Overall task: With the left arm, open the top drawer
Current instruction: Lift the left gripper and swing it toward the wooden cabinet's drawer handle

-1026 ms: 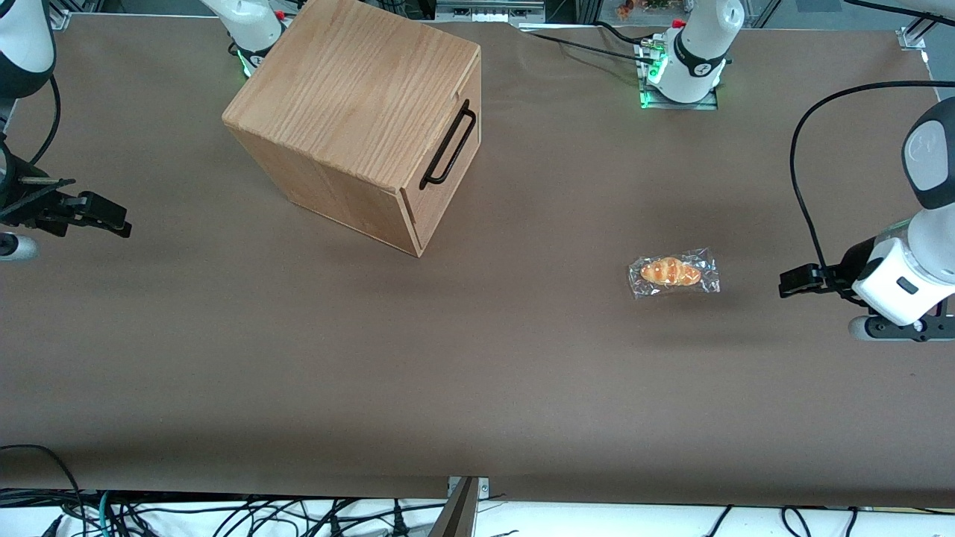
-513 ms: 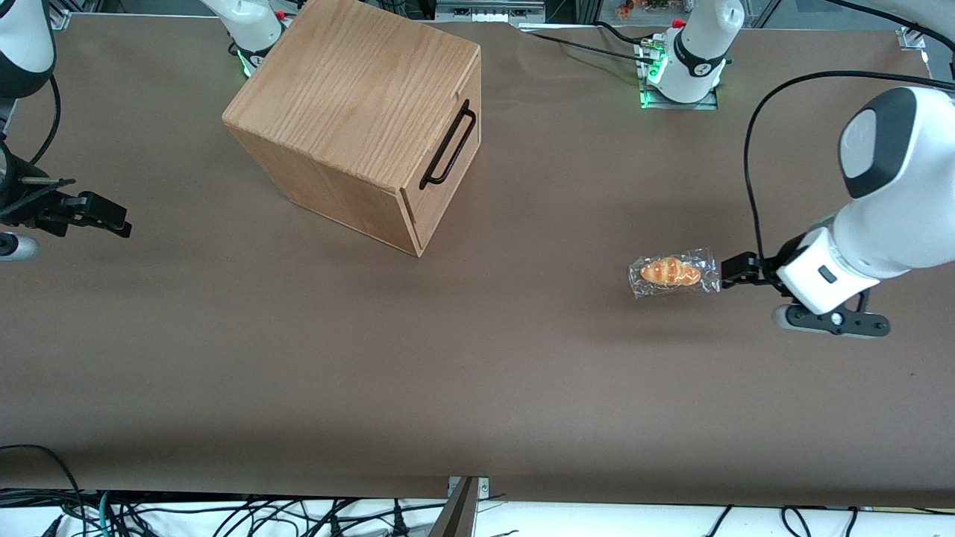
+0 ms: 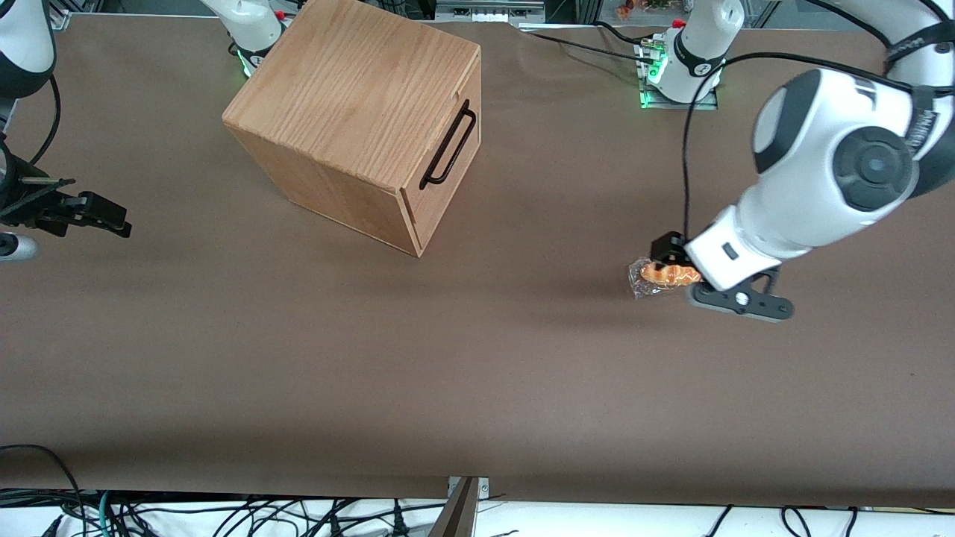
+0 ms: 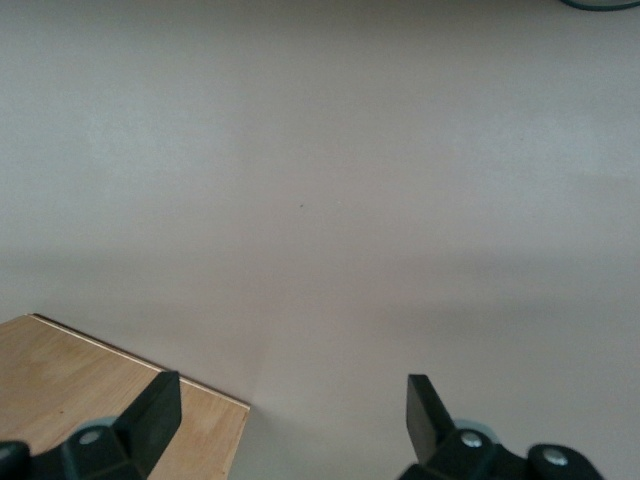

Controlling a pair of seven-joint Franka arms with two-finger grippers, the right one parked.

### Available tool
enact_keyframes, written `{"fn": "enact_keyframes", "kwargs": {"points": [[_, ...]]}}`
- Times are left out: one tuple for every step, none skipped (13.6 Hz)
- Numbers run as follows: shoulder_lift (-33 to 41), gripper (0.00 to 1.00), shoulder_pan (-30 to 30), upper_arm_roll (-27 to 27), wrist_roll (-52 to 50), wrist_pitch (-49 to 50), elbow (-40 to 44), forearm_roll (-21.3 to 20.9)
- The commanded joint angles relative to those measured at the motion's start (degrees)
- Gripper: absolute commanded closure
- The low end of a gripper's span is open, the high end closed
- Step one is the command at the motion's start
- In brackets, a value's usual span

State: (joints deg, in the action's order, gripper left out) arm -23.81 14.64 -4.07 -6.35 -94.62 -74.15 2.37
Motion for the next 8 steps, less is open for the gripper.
{"fn": "enact_keyframes", "kwargs": {"points": [[0.0, 0.0, 3.8, 0.3, -2.8, 0.1, -0.9, -0.3], [0.0, 0.0, 5.3, 0.3, -5.4, 0.1, -0.6, -0.3], [-0.2, 0.0, 6.2, 0.3, -7.0, 0.0, -0.5, -0.3], [-0.2, 0.0, 7.3, 0.3, -7.4, 0.0, -0.5, -0.3], [-0.2, 0.0, 8.6, 0.2, -7.8, 0.0, -0.8, -0.3], [-0.2, 0.0, 9.7, 0.3, -8.8, 0.1, -1.0, -0.3], [-0.8, 0.0, 10.4, 0.2, -10.0, 0.0, -0.9, -0.3], [-1.3, 0.0, 11.5, 0.2, -10.3, 0.0, -0.6, -0.1]]}}
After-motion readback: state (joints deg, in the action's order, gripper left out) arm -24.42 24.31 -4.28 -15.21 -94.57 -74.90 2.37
